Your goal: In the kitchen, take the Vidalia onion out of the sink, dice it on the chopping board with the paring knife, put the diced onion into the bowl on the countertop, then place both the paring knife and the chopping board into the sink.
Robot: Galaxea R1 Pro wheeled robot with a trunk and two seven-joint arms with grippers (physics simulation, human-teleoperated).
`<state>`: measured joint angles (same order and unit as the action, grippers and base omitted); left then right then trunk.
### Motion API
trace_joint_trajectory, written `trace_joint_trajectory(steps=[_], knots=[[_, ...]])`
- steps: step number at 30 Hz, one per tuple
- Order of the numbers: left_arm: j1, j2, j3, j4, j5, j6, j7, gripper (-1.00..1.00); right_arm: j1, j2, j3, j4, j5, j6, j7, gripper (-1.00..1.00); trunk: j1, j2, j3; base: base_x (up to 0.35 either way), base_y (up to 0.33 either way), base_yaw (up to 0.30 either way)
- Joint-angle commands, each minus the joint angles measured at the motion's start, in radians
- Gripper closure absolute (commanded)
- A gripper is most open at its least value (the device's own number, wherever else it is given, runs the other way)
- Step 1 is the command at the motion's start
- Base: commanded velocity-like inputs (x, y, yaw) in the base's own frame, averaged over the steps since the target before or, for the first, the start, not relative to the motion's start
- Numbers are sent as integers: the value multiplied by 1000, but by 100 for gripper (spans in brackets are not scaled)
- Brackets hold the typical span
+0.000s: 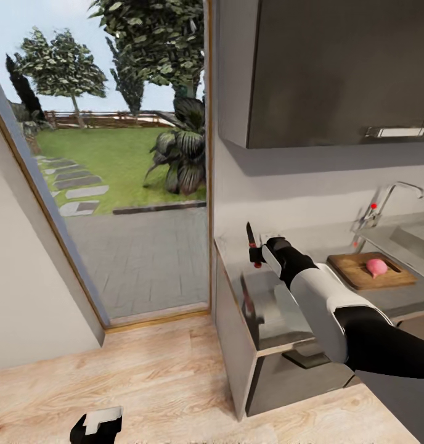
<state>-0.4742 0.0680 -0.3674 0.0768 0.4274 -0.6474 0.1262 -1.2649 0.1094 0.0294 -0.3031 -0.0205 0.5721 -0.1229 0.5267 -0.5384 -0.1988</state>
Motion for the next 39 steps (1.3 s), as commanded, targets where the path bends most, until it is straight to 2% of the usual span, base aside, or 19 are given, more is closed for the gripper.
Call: trace_joint_trajectory(steps=[1,6,14,22,25,31,39], knots=[[-1,-1,-8,3,2,-4,4,-100,-1,0,3,-3,-3,6,-5,100,0,-2,0,-202,-20,0],[-1,-2,-8,3,2,-3,4,-100,-1,1,4,-33,-3,19,-7,100,0,-2,8,-84,-82,0],[-1,-4,-8,3,2,-3,4,-100,-1,4,7,-186,-3,136,-8,100,0,-2,11,89,-205,0],[-1,-8,-8,3,2,-3,5,-100,-1,4,11,-207,1,157,-9,100,0,-2,11,127,-271,0],[-1,-8,-8,3,2,-3,5,-100,-1,4,12,-207,26,157,-10,100,0,-2,11,13,-307,0],[-1,-14,-8,3,2,-3,6,-100,-1,10,11,-206,123,156,-11,100,0,-2,11,-126,-297,0],[-1,-16,-9,3,2,-3,6,-100,-1,10,9,-206,142,151,-10,100,0,-2,11,-115,-302,61]])
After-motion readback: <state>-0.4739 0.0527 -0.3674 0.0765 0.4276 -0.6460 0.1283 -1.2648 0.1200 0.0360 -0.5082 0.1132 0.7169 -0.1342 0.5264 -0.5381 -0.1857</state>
